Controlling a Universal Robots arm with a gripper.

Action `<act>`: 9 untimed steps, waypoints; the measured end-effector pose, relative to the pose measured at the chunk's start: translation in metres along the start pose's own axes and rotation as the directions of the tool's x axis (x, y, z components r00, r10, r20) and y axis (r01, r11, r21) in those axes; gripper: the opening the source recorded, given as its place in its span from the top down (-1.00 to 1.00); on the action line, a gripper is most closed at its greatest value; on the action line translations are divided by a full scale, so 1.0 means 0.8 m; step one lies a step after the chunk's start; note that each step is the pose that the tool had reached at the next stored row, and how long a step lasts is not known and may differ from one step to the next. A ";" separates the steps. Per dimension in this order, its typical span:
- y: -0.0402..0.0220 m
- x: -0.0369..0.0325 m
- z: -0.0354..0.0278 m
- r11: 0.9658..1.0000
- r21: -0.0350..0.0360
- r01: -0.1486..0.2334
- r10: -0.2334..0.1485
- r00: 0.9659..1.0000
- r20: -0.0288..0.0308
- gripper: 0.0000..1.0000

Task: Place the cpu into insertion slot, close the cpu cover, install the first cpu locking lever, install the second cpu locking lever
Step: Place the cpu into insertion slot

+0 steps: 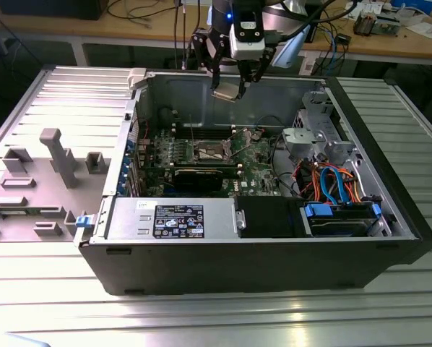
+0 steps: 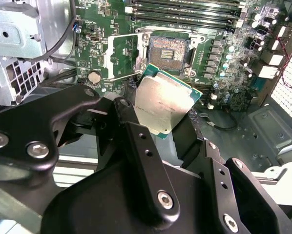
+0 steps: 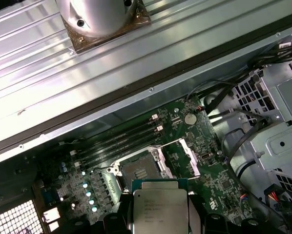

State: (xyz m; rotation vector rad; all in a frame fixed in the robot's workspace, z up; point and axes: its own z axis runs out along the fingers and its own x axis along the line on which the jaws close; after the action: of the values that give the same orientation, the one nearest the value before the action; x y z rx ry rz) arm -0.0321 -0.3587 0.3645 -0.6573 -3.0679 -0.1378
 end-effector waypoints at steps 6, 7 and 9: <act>0.0000 0.0000 0.0001 1.000 0.000 -0.004 0.004 1.000 0.000 -0.08; 0.0000 0.0000 0.0001 1.000 0.000 -0.005 0.005 1.000 0.000 -0.08; 0.0000 0.0000 0.0001 1.000 0.000 -0.005 0.005 1.000 0.000 -0.08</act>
State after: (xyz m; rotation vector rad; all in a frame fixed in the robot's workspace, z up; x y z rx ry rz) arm -0.0321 -0.3586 0.3644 -0.6646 -3.0666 -0.1381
